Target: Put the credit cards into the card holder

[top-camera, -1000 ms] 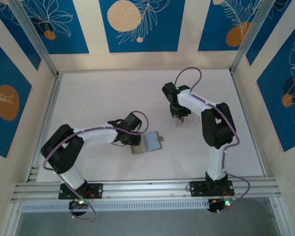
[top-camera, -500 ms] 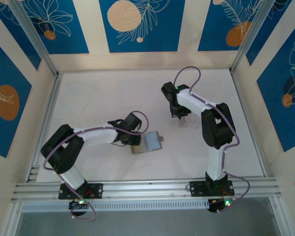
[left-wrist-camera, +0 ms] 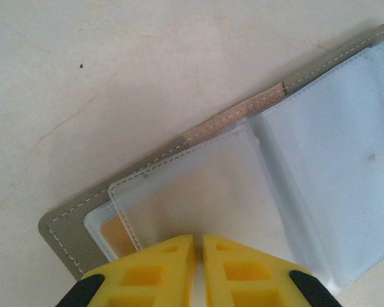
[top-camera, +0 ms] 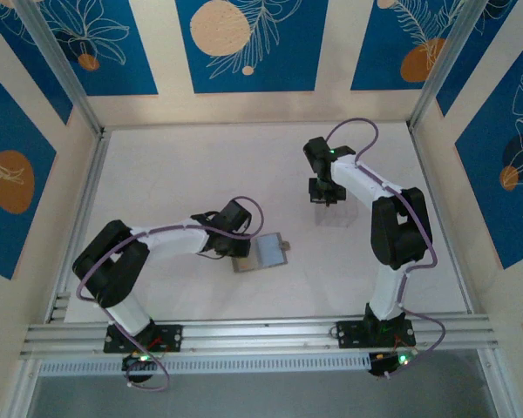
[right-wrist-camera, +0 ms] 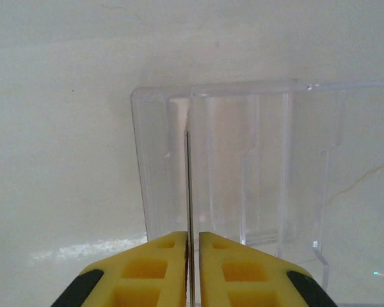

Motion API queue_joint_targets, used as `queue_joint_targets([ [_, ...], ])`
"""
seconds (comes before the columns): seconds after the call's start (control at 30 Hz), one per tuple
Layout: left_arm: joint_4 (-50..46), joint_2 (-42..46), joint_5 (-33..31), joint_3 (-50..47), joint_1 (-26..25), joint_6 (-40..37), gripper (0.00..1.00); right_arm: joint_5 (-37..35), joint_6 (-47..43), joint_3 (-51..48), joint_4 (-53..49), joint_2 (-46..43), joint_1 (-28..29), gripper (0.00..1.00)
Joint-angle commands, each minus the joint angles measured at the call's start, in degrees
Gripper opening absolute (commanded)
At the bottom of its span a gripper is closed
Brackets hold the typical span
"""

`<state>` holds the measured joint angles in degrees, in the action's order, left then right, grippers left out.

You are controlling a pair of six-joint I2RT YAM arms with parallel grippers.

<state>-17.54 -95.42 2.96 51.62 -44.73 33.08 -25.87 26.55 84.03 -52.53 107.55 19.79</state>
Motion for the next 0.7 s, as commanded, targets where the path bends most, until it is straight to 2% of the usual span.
queue_joint_targets([
  [0.0, -5.0, -3.5, 1.1, -2.5, -0.8, 0.6, 0.12, 6.1, 0.5, -1.5, 1.6, -1.7, -0.7, 0.16],
  [0.33, -4.9, -3.7, 1.3, -2.4, -0.8, 0.6, 0.12, 11.2, 0.7, -3.1, 3.2, -2.9, -3.0, 0.12],
  [0.67, -5.1, -3.7, 1.3, -2.2, -0.8, 0.6, 0.12, 7.0, 0.7, -2.7, 2.0, -3.7, -2.5, 0.01],
])
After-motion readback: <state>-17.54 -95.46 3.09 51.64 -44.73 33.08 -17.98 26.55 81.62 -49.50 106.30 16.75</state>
